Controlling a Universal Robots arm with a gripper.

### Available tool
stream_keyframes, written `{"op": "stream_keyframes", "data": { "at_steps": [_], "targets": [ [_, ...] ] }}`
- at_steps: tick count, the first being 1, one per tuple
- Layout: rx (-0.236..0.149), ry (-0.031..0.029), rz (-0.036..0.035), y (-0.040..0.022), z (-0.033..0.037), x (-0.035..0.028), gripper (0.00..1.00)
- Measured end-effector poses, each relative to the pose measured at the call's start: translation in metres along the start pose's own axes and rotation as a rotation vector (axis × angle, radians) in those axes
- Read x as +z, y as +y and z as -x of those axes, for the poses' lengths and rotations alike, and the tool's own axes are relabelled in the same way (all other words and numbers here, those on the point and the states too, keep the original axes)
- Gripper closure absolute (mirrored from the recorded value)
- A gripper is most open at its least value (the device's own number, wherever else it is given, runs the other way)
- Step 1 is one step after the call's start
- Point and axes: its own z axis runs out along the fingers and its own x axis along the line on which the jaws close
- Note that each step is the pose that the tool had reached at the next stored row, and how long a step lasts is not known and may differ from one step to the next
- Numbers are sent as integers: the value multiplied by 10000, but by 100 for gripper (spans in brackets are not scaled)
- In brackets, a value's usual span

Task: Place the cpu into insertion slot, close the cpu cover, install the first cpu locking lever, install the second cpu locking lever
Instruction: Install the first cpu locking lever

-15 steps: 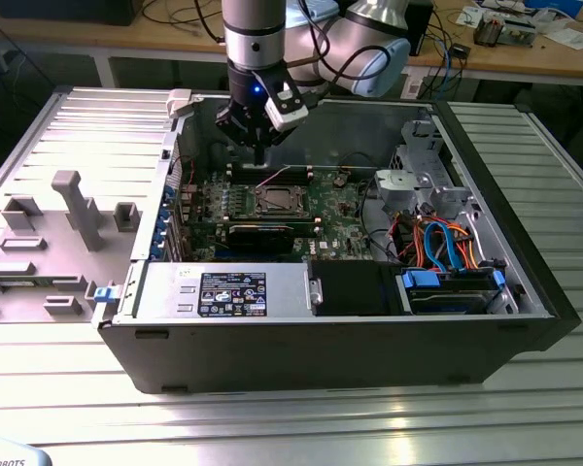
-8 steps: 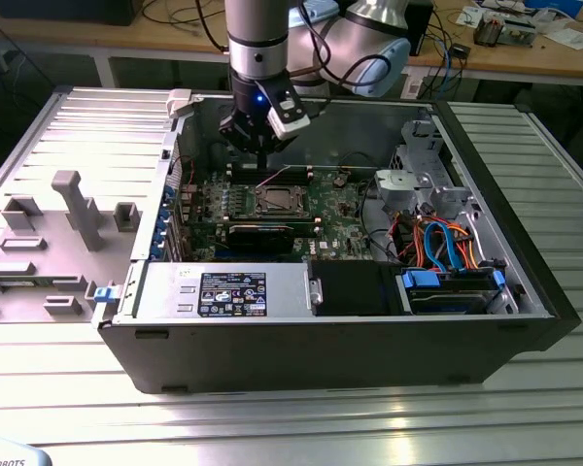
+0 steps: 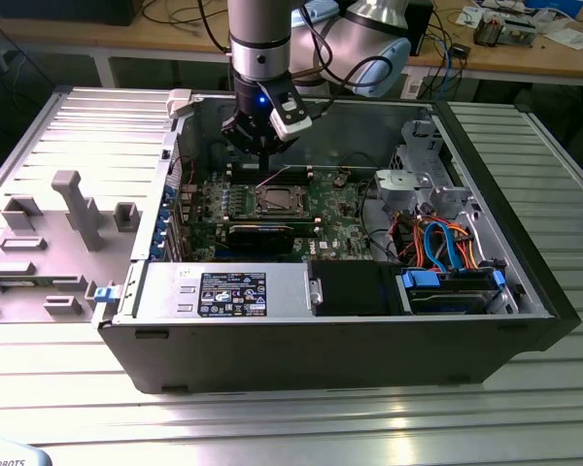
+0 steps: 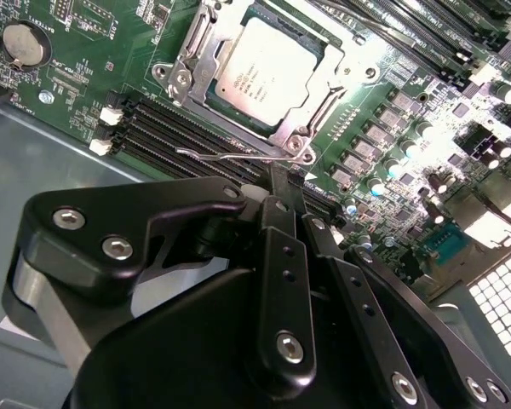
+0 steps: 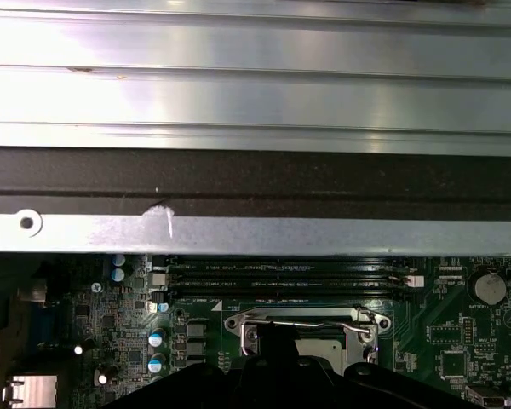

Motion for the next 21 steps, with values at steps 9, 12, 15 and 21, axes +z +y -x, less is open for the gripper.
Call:
{"op": "stream_keyframes", "data": {
  "at_steps": [9, 12, 15, 21],
  "targets": [
    [1, 0, 0, 0, 0, 0, 89],
    [5, -2, 45, -23, 11, 13, 89],
    [12, -1, 94, -29, 75, 36, 89],
    [-428, 22, 112, 23, 85, 63, 89]
  ]
}}
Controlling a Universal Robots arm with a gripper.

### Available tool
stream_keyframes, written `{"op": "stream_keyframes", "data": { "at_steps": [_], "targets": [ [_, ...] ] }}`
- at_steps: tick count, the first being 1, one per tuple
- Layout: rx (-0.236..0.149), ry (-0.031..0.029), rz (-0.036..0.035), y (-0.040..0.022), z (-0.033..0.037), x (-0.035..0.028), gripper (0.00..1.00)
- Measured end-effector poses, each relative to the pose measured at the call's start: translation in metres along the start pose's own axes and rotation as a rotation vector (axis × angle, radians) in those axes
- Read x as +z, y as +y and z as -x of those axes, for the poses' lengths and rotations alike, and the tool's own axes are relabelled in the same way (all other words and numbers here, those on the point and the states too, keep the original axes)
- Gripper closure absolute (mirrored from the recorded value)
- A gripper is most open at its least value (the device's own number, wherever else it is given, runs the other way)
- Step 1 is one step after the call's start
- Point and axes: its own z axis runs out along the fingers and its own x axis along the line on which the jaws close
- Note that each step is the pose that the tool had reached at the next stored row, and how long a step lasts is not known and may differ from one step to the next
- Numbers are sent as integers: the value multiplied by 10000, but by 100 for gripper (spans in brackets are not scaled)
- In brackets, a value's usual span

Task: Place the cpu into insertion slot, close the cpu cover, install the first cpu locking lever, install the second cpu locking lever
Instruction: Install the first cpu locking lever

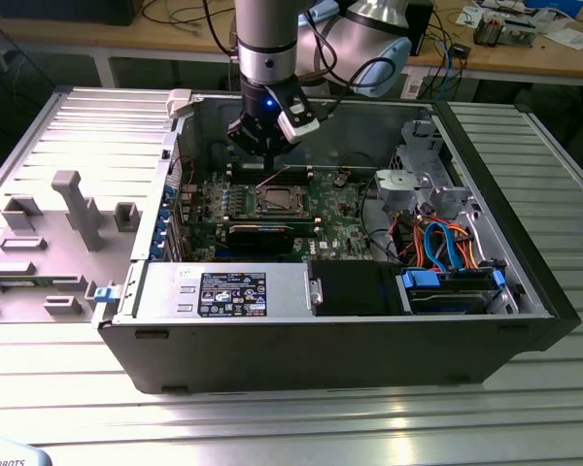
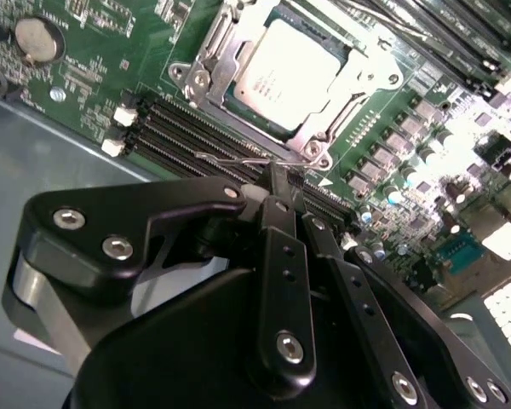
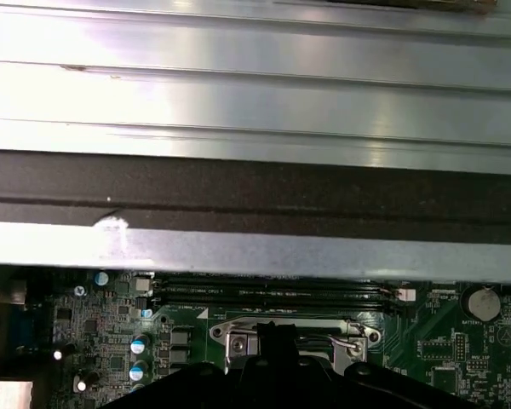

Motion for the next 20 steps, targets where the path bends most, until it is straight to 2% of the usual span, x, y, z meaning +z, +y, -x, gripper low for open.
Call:
{"op": "stream_keyframes", "data": {
  "at_steps": [9, 18, 20],
  "targets": [
    [-12, 2, 1, 0, 2, 7, 89],
    [-42, 4, 0, 20, 67, 31, 89],
    [-52, 7, 1, 31, 101, 41, 89]
  ]
}}
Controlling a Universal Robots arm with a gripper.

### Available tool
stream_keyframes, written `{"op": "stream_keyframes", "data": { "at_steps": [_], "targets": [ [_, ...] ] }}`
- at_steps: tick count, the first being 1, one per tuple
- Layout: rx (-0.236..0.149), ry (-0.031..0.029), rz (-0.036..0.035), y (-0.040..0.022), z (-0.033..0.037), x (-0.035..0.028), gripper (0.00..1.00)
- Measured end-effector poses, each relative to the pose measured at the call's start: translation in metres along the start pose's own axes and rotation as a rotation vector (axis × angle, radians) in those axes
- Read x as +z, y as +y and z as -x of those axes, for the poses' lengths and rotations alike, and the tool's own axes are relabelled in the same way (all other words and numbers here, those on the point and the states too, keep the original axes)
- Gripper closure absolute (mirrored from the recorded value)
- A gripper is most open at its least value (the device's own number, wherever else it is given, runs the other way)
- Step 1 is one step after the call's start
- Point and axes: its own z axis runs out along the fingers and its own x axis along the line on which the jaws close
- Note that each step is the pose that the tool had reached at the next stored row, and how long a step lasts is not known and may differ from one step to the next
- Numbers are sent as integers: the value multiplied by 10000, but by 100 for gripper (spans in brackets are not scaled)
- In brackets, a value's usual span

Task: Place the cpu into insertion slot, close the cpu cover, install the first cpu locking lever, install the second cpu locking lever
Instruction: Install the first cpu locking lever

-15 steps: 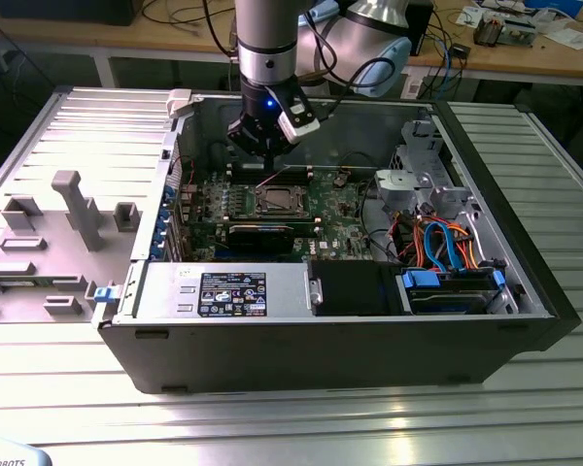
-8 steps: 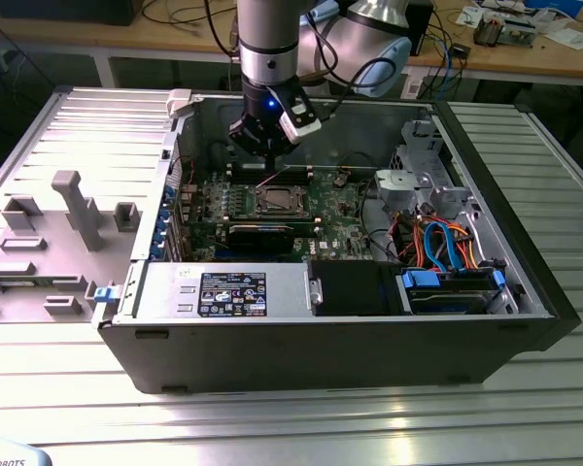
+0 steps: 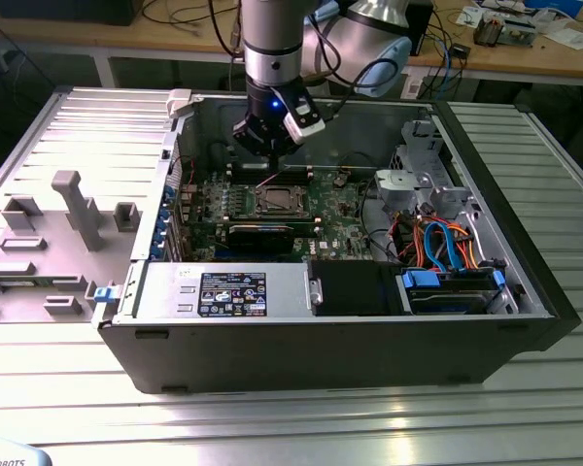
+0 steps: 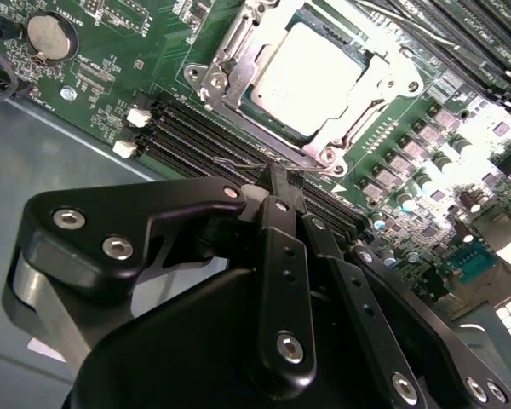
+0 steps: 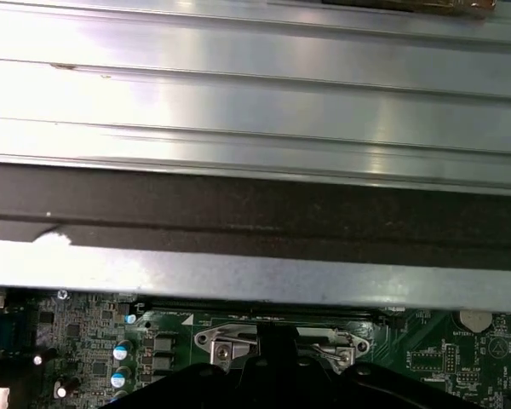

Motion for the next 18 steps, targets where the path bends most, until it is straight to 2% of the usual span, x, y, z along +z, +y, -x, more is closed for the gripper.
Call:
{"op": "stream_keyframes", "data": {
  "at_steps": [9, 14, 18],
  "targets": [
    [0, 21, 0, 19, 103, 38, 89],
    [1, 22, -1, 13, 164, 88, 89],
    [1, 22, -1, 10, 179, 109, 89]
  ]
}}
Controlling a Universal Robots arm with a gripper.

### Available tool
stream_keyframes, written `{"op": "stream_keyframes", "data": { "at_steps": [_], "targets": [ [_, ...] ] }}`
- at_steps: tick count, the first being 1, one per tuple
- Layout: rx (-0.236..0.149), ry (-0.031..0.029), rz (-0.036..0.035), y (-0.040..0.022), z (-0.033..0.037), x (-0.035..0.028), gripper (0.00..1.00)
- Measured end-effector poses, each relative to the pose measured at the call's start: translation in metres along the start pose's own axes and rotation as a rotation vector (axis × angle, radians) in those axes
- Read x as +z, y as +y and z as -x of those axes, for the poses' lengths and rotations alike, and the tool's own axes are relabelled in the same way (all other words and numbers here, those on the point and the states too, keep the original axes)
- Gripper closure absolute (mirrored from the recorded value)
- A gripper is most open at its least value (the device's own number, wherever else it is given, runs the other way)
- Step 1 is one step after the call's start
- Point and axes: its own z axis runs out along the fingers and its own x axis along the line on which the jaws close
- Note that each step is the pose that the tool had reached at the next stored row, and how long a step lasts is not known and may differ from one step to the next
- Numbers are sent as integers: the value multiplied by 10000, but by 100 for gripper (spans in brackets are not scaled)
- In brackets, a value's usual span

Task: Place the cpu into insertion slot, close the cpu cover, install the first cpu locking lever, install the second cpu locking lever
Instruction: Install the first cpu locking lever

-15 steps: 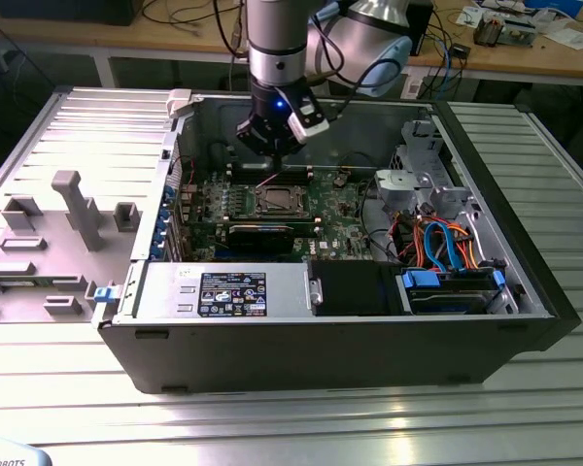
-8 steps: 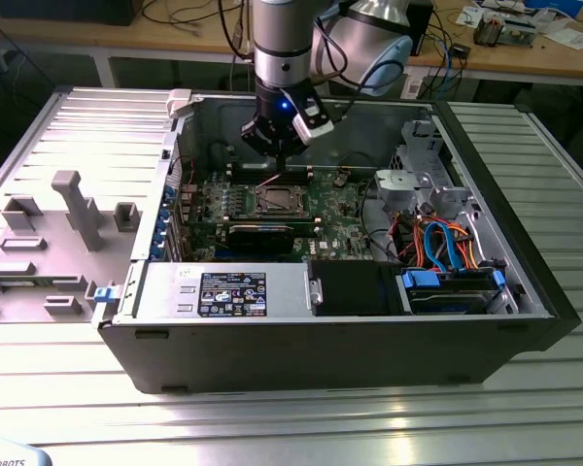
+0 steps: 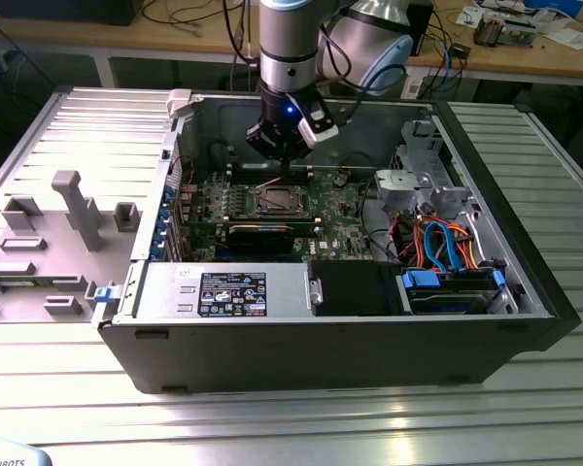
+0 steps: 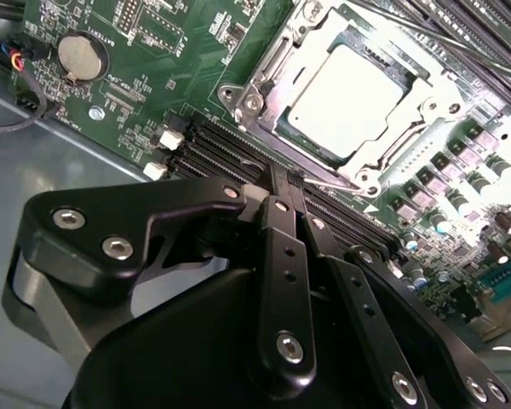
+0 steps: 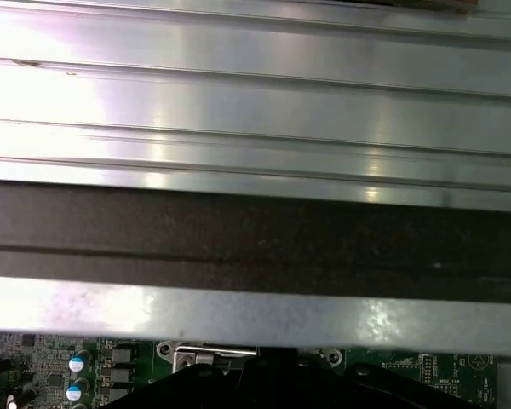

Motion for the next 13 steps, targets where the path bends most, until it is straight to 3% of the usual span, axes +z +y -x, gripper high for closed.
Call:
{"op": "stream_keyframes", "data": {
  "at_steps": [13],
  "targets": [
    [124, -7, -5, -11, 48, 132, 89]
  ]
}}
